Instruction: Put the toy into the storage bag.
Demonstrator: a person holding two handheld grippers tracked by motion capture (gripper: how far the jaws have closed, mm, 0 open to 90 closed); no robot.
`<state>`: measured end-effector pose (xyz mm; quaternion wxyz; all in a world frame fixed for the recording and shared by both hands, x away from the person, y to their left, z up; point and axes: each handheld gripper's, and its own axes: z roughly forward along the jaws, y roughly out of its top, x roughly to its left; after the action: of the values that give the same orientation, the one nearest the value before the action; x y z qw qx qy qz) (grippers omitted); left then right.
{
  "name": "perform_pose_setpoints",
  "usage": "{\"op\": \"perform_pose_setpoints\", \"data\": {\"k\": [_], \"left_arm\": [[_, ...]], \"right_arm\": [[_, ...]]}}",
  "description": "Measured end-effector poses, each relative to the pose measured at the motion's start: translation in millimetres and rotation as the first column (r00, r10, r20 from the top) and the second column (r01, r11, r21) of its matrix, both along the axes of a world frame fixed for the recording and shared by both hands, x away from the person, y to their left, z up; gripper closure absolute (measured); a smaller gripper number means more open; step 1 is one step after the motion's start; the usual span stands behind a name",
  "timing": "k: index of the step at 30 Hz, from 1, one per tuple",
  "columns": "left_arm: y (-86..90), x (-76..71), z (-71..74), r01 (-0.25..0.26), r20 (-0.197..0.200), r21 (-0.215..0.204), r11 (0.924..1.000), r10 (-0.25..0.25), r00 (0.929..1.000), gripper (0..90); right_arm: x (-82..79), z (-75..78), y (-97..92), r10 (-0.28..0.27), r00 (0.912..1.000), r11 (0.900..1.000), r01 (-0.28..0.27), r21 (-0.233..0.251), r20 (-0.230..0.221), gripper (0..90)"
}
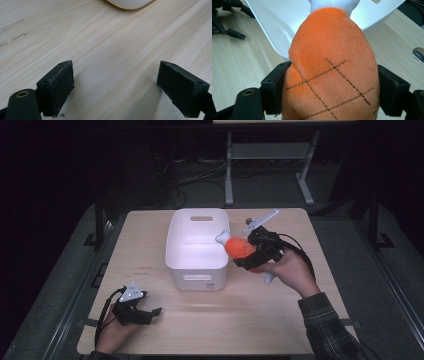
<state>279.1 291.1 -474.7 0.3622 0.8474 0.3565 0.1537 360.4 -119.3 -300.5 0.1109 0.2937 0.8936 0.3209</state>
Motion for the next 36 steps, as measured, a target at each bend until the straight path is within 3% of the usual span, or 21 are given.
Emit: {"op": "perform_pose_setpoints", "data": {"k": [18, 36], "left_arm": [[0.3, 0.1, 0.2, 0.003, -0.001, 0.004, 1.0, -0.003, 1.0, 13.1], [0.2, 0.1, 0.0, 0.001, -0.001, 0.001, 1.0, -0.001, 1.0, 13.1]], "right_arm": [[22.7, 10.8, 35.1, 0.041, 0.9991, 0.9989, -0.041, 0.023, 0.007, 22.2], [46.3, 11.2, 78.9, 0.123, 0.9923, 0.9924, -0.123, -0.005, 0.01, 22.1]]}}
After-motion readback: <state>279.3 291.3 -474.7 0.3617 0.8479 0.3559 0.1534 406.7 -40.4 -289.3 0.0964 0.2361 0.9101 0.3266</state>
